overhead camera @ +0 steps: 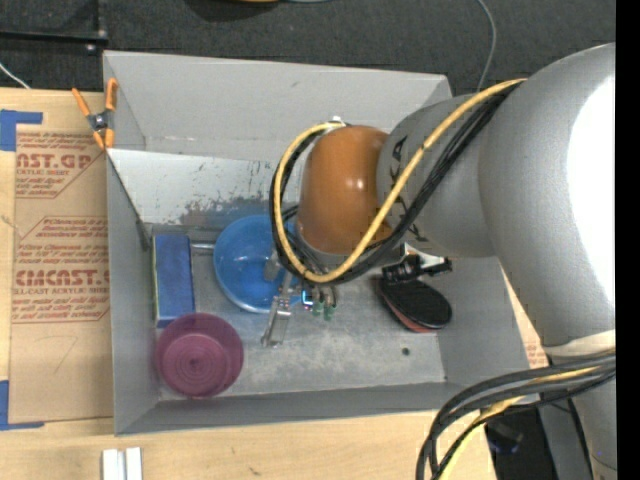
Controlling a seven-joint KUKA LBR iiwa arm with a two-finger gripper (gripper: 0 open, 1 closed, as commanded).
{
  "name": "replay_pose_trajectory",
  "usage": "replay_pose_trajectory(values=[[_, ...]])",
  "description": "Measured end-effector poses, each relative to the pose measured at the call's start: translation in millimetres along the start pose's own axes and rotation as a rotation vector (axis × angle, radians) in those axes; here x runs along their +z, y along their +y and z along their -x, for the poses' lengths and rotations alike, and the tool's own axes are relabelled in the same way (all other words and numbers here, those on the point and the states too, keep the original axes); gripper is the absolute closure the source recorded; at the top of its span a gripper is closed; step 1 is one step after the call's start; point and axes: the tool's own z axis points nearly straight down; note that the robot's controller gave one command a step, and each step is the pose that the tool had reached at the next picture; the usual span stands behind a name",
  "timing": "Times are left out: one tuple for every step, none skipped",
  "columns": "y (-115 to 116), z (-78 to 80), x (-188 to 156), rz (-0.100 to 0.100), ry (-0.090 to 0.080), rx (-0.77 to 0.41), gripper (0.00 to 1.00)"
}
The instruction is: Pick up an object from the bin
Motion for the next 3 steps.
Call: replay_pose_trajectory(values=[[-24,-46.1,18,-0.002,0.009,-0.17,0.0],[15,-31.8,53,0.002,-0.002,-0.097,0.0],[74,-12.1,52,-0.029,0.02,-0.364,0.0]])
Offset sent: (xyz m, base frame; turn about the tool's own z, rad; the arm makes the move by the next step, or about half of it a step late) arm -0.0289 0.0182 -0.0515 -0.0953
